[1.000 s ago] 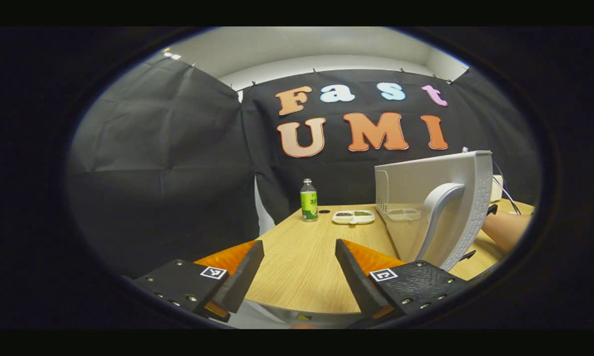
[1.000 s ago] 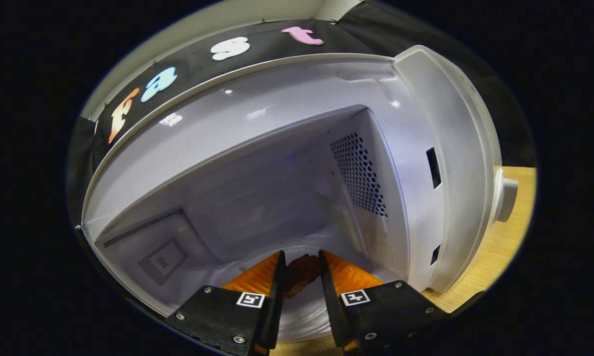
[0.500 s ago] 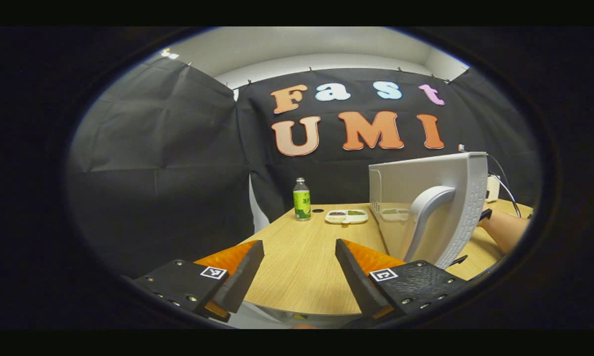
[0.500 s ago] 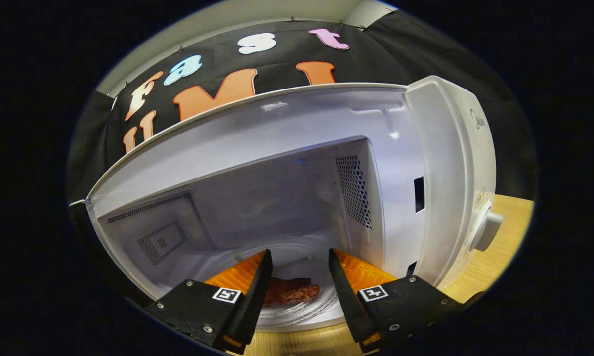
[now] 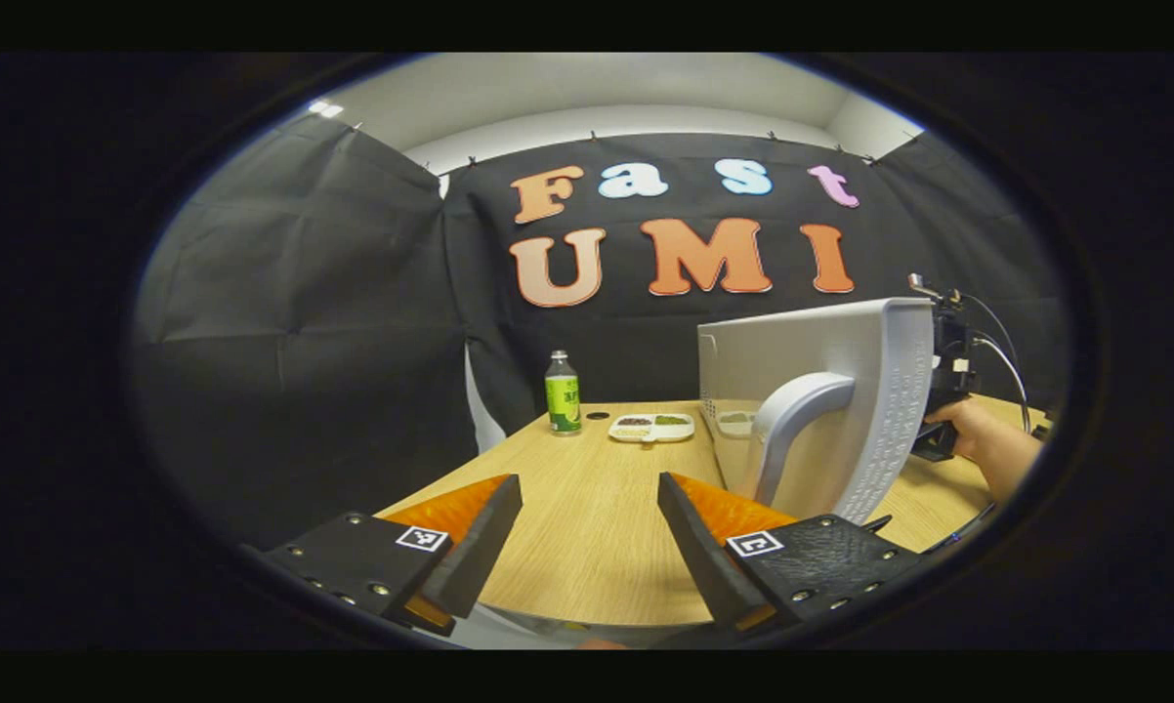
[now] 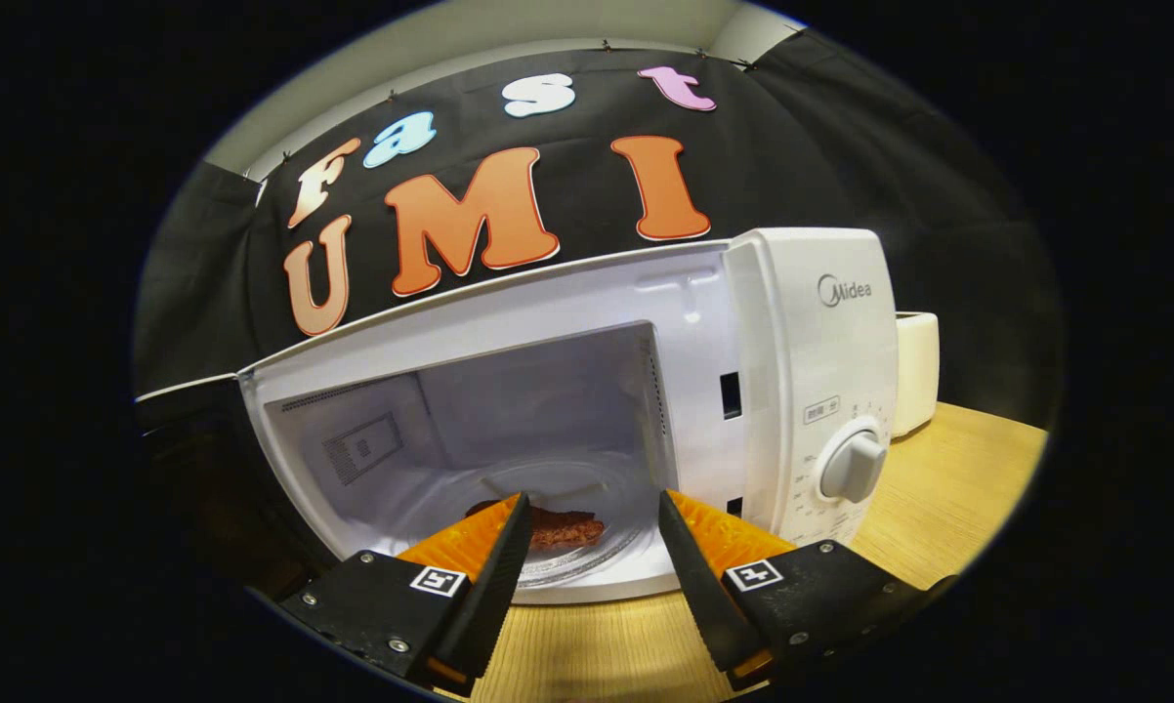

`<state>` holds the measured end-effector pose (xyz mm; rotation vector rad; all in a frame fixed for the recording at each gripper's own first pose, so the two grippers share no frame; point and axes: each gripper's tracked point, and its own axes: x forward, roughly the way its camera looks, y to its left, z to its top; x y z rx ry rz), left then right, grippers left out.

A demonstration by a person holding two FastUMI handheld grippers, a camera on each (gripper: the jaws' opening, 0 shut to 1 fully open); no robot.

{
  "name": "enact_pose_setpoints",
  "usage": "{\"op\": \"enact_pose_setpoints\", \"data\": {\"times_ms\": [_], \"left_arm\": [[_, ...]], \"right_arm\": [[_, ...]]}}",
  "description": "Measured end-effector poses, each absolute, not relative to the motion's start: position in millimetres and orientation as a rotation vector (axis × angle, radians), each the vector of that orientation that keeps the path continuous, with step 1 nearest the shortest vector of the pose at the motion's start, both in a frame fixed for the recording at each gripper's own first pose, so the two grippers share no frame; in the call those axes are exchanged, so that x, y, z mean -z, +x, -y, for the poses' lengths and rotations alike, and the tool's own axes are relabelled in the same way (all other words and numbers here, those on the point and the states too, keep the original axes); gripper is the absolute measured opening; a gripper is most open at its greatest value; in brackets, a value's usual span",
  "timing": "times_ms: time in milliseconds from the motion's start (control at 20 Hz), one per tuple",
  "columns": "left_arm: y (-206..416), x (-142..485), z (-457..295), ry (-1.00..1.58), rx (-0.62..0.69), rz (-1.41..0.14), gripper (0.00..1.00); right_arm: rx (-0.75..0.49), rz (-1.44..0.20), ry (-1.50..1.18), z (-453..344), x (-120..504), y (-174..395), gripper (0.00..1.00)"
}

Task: Open the microwave oven with the left hand, put the food in, and close the microwave oven.

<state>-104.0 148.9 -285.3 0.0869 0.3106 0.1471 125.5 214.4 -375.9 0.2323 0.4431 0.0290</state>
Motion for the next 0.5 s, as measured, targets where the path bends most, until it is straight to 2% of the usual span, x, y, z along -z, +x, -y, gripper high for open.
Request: {"op": "enact_pose_setpoints", "data": {"times_ms": [500], "left_arm": [[-84, 288, -70, 0.036, 0.001, -0.303, 0.87]], "right_arm": [[-0.223, -0.385, 0.203, -192, 307, 73, 0.88]]}}
